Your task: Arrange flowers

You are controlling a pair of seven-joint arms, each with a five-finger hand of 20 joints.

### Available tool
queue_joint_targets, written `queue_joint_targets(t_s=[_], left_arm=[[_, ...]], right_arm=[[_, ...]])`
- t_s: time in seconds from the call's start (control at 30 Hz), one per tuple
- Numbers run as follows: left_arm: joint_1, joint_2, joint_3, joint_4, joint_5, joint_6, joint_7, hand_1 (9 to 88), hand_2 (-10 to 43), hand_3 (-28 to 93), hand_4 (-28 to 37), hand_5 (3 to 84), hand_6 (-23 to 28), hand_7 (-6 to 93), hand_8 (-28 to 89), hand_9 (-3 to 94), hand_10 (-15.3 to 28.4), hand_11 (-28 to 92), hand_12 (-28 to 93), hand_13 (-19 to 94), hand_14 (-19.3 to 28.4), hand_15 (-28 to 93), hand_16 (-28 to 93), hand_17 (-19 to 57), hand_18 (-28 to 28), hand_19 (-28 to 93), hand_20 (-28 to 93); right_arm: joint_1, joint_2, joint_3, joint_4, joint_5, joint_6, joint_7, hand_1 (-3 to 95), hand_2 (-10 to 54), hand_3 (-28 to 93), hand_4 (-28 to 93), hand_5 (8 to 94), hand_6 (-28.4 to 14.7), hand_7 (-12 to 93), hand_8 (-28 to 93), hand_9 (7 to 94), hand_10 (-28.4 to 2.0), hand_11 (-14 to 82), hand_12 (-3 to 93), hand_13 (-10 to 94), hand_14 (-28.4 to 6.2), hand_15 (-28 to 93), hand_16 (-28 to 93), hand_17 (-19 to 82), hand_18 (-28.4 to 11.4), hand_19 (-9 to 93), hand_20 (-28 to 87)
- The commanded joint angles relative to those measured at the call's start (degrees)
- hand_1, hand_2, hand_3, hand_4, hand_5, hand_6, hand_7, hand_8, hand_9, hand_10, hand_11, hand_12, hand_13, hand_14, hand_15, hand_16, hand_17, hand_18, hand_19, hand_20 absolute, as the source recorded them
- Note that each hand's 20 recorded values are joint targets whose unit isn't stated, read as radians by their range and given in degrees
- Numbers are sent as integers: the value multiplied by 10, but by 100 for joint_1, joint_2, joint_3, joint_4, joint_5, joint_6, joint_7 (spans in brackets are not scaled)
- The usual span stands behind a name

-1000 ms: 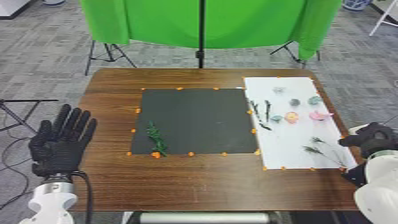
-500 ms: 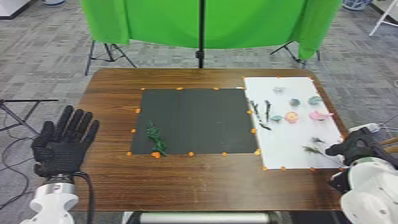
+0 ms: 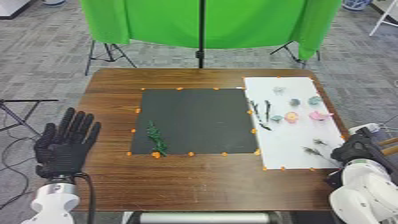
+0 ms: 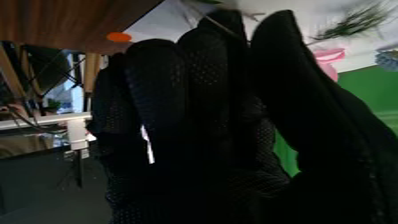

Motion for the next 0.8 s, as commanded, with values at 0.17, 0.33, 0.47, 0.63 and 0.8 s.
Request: queue_joint_targets(t_s=[0.17, 0.33, 0.47, 0.63, 0.8], left_arm=[[78, -55, 64, 36, -50, 57, -65, 290, 172, 796, -283, 501, 100, 90, -84, 434, 161, 201, 110, 324, 165, 365, -75, -76, 136, 373, 119], [138, -45, 57, 12, -77, 24, -52, 290, 171, 794, -283, 501, 100, 89, -85, 434, 162, 201, 110, 325, 165, 367, -75, -76, 136, 373, 119], [120, -41, 67, 11, -141, 56, -69, 288, 169, 794, -283, 501, 101, 90, -84, 434, 161, 201, 110, 325, 165, 368, -76, -76, 136, 374, 119], [150, -25, 71, 7, -159, 91, -74, 288, 169, 794, -283, 501, 101, 89, -84, 435, 162, 202, 111, 326, 166, 372, -76, -77, 136, 376, 120], [119, -26, 84, 17, -140, 61, -85, 287, 169, 793, -283, 501, 101, 89, -84, 435, 162, 203, 111, 326, 166, 373, -77, -78, 137, 378, 121]], right_arm=[[-43, 61, -83, -151, -25, 870, -4, 534, -95, 784, -233, 788, -60, 389, 153, 794, -146, 418, 436, 753, -129, 628, 316, 371, -276, 896, 227], [24, 159, -212, -558, -91, 1272, -139, 521, -95, 789, -211, 801, -60, 381, 179, 806, -147, 426, 425, 767, -133, 627, 299, 378, -282, 900, 230], [165, 44, -532, -794, -177, 1813, -167, 511, -95, 797, -201, 805, -60, 380, 185, 810, -147, 428, 424, 772, -135, 629, 291, 380, -283, 901, 233], [716, -111, -1273, -799, 12, 1970, -573, 475, -95, 821, -155, 789, -59, 412, 193, 794, -148, 462, 425, 766, -136, 648, 287, 379, -284, 904, 240], [1625, -392, -2247, -522, 175, 1490, -873, 459, -95, 830, -145, 770, -57, 452, 183, 785, -150, 488, 424, 756, -137, 664, 289, 373, -284, 907, 247]])
